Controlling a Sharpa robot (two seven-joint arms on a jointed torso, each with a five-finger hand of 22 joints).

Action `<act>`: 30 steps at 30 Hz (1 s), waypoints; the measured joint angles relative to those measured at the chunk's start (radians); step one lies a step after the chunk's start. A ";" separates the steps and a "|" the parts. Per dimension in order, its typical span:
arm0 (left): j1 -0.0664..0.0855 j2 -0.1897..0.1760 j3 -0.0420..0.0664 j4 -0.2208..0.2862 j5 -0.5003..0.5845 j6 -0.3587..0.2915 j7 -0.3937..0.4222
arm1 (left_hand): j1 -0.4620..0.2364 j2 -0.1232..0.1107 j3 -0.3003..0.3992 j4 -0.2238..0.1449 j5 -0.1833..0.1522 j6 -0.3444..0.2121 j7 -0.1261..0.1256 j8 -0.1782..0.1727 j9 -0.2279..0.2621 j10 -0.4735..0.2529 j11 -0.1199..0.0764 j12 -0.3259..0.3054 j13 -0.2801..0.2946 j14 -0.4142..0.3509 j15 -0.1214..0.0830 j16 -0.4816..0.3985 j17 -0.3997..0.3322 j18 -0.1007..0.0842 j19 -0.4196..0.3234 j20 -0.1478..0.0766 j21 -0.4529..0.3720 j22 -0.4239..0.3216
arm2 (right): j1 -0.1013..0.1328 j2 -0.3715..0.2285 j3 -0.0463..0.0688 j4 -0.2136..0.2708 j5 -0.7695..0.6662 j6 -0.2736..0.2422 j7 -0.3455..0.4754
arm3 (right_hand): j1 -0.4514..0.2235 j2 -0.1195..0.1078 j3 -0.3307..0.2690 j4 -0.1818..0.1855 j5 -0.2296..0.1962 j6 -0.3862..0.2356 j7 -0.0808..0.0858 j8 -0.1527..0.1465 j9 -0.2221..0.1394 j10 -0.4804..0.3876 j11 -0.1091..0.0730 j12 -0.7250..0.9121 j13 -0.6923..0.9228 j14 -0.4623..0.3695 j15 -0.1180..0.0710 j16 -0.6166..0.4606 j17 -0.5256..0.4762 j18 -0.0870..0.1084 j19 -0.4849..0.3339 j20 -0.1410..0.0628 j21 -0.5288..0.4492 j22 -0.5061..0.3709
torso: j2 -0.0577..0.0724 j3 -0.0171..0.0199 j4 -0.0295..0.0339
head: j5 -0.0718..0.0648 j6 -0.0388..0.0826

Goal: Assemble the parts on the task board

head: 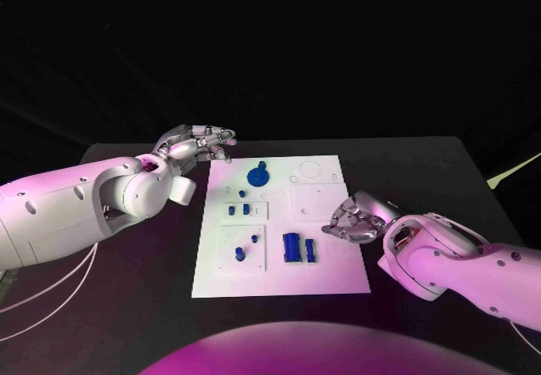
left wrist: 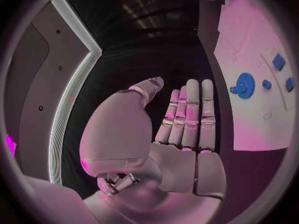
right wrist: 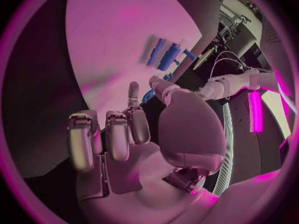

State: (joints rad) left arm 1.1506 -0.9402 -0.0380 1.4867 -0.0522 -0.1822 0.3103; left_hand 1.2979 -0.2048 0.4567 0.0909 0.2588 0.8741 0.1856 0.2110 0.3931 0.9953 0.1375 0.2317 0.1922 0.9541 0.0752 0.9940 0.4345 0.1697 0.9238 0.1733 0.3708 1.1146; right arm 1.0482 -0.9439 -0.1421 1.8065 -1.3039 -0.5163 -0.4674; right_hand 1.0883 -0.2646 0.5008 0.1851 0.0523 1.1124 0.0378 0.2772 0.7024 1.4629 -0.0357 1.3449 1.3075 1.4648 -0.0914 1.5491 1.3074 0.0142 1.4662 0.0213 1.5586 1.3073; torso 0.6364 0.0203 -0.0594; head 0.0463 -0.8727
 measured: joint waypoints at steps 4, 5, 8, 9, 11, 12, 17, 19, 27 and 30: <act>-0.004 0.005 0.000 -0.007 0.000 0.000 0.003 | 0.000 0.000 -0.003 0.003 0.000 0.000 0.000 0.000 0.000 0.000 0.000 0.006 0.000 -0.008 0.000 0.000 0.000 0.000 -0.001 0.001 -0.001 -0.003 | 0.019 0.010 0.002 -0.041 0.065 -0.032 0.055 | 0.043 0.007 0.012 -0.012 0.000 -0.019 0.008 -0.009 0.005 -0.008 0.008 -0.049 0.000 0.000 0.000 -0.013 0.000 0.000 0.000 0.000 -0.031 0.000 | -0.002 -0.0007 0.0004 | -0.002 0.000; -0.005 0.006 0.000 -0.009 0.001 -0.001 0.004 | 0.000 0.000 -0.004 0.004 0.000 0.000 0.000 0.004 -0.001 0.000 0.000 0.006 0.000 -0.017 0.001 -0.003 -0.002 0.000 -0.004 0.004 -0.007 -0.005 | 0.022 0.014 0.002 -0.051 0.085 -0.040 0.071 | 0.047 0.007 0.014 -0.014 0.000 -0.026 0.012 -0.013 0.005 -0.016 0.012 -0.068 0.000 0.001 0.001 -0.016 0.000 0.000 0.000 0.000 -0.042 0.000 | -0.003 -0.0013 0.0006 | -0.002 0.000; -0.016 0.013 0.000 -0.020 0.003 -0.003 0.011 | -0.002 0.002 -0.004 0.004 -0.008 -0.005 -0.005 0.008 -0.003 0.000 0.000 0.012 -0.003 -0.051 0.004 -0.047 -0.022 0.000 -0.025 0.013 -0.031 -0.023 | 0.038 0.034 0.001 -0.097 0.181 -0.060 0.149 | 0.084 0.017 0.048 -0.022 0.001 -0.070 0.029 -0.034 0.004 -0.083 0.027 -0.202 0.000 0.002 0.020 -0.063 0.000 0.017 0.000 0.015 -0.150 0.001 | -0.007 -0.0037 0.0006 | -0.003 0.006; -0.020 0.016 0.000 -0.025 0.004 -0.005 0.014 | -0.004 0.004 -0.007 0.007 -0.012 -0.005 -0.005 0.012 -0.004 0.004 -0.004 0.012 -0.006 -0.060 0.004 -0.070 -0.032 0.000 -0.033 0.014 -0.042 -0.032 | 0.044 0.041 0.001 -0.114 0.218 -0.065 0.178 | 0.091 0.021 0.064 -0.031 0.018 -0.088 0.037 -0.040 0.004 -0.124 0.034 -0.280 -0.038 0.001 0.027 -0.088 0.000 0.033 -0.015 0.025 -0.207 0.001 | -0.009 -0.0045 0.0005 | -0.004 0.009; -0.027 0.026 0.000 -0.039 0.008 -0.009 0.022 | -0.005 0.005 -0.004 0.011 -0.028 -0.005 -0.005 0.017 -0.006 0.024 -0.009 0.012 -0.015 -0.083 0.007 -0.134 -0.059 0.000 -0.053 0.018 -0.071 -0.058 | 0.060 0.061 0.001 -0.163 0.316 -0.069 0.252 | 0.102 0.024 0.086 -0.053 0.049 -0.122 0.053 -0.053 0.004 -0.230 0.050 -0.485 -0.164 -0.010 0.042 -0.188 -0.065 0.066 -0.089 0.036 -0.366 0.001 | -0.014 -0.0076 -0.0008 | -0.006 0.023; -0.030 0.032 0.000 -0.047 0.010 -0.012 0.026 | -0.005 0.005 -0.004 0.019 -0.043 -0.005 -0.013 0.017 -0.008 0.041 -0.010 0.000 -0.023 -0.093 0.011 -0.187 -0.078 0.000 -0.068 0.022 -0.094 -0.081 | 0.066 0.073 0.001 -0.190 0.365 -0.069 0.286 | 0.105 0.027 0.099 -0.066 0.063 -0.133 0.062 -0.053 0.006 -0.303 0.058 -0.632 -0.271 -0.048 0.050 -0.293 -0.174 0.094 -0.157 0.045 -0.509 0.001 | -0.017 -0.0092 -0.0016 | -0.007 0.031; -0.048 0.069 0.000 -0.099 0.028 -0.034 0.055 | -0.005 0.005 -0.010 0.040 -0.092 -0.008 -0.018 0.017 -0.016 0.076 -0.010 -0.064 -0.057 -0.113 0.031 -0.369 -0.126 0.000 -0.111 0.043 -0.188 -0.174 | 0.095 0.138 0.006 -0.343 0.630 -0.036 0.467 | 0.112 0.036 0.119 -0.111 0.104 -0.196 0.110 -0.099 -0.036 -0.435 0.113 -0.889 -0.528 -0.287 0.103 -0.772 -0.575 0.156 -0.415 0.094 -1.070 -0.205 | -0.033 -0.0191 -0.0077 | -0.009 0.082; -0.056 0.088 0.000 -0.126 0.040 -0.045 0.069 | -0.004 0.006 -0.025 0.055 -0.119 -0.024 -0.023 0.005 -0.024 0.075 -0.011 -0.111 -0.079 -0.127 0.043 -0.470 -0.143 0.000 -0.133 0.054 -0.249 -0.240 | 0.102 0.172 0.012 -0.416 0.732 -0.006 0.540 | 0.104 0.044 0.105 -0.120 0.102 -0.207 0.133 -0.119 -0.073 -0.468 0.143 -1.017 -0.677 -0.372 0.138 -0.936 -0.652 0.156 -0.474 0.132 -1.201 -0.314 | -0.040 -0.0227 -0.0099 | -0.009 0.107; -0.089 0.169 0.003 -0.231 0.093 -0.079 0.122 | 0.016 0.040 -0.157 0.093 -0.157 -0.072 -0.036 -0.036 -0.073 -0.058 -0.022 -0.166 -0.128 -0.213 0.044 -0.714 -0.198 0.000 -0.225 0.095 -0.306 -0.450 | 0.110 0.275 0.024 -0.640 0.970 0.103 0.721 | 0.108 0.080 0.032 -0.144 0.099 -0.214 0.161 -0.158 -0.191 -0.475 0.190 -1.233 -0.992 -0.470 0.206 -1.242 -0.809 0.156 -0.516 0.195 -1.418 -0.581 | -0.071 -0.0335 -0.0139 | -0.007 0.177; -0.099 0.193 0.006 -0.269 0.115 -0.091 0.139 | 0.031 0.058 -0.208 0.102 -0.157 -0.085 -0.038 -0.049 -0.092 -0.102 -0.028 -0.166 -0.128 -0.230 0.055 -0.765 -0.223 0.000 -0.273 0.108 -0.306 -0.521 | 0.111 0.304 0.025 -0.695 1.022 0.139 0.765 | 0.109 0.086 0.011 -0.149 0.099 -0.223 0.169 -0.165 -0.222 -0.484 0.202 -1.267 -1.052 -0.507 0.225 -1.309 -0.848 0.156 -0.535 0.214 -1.464 -0.646 | -0.080 -0.0346 -0.0158 | -0.002 0.198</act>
State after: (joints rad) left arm 1.0514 -0.7473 -0.0316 1.2172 0.0631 -0.2736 0.4493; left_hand 1.3290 -0.1473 0.2484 0.1934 0.1020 0.7893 0.1475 0.1623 0.3012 0.8936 0.1095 0.0658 0.0640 0.7243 0.1299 0.2291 0.2117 0.1697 0.6511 0.2811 0.0648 0.5935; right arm 1.1590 -0.6402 -0.1167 1.1112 -0.2815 -0.3772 0.2981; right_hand 1.1974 -0.1789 0.5115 0.0361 0.1514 0.8898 0.2072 0.1118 0.4802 0.9784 0.1666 0.0780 0.2558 0.9574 0.1333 0.2402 0.4596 0.1702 0.9316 0.2349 0.0945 0.6611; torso 0.5562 -0.0143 -0.0753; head 0.0446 -0.6745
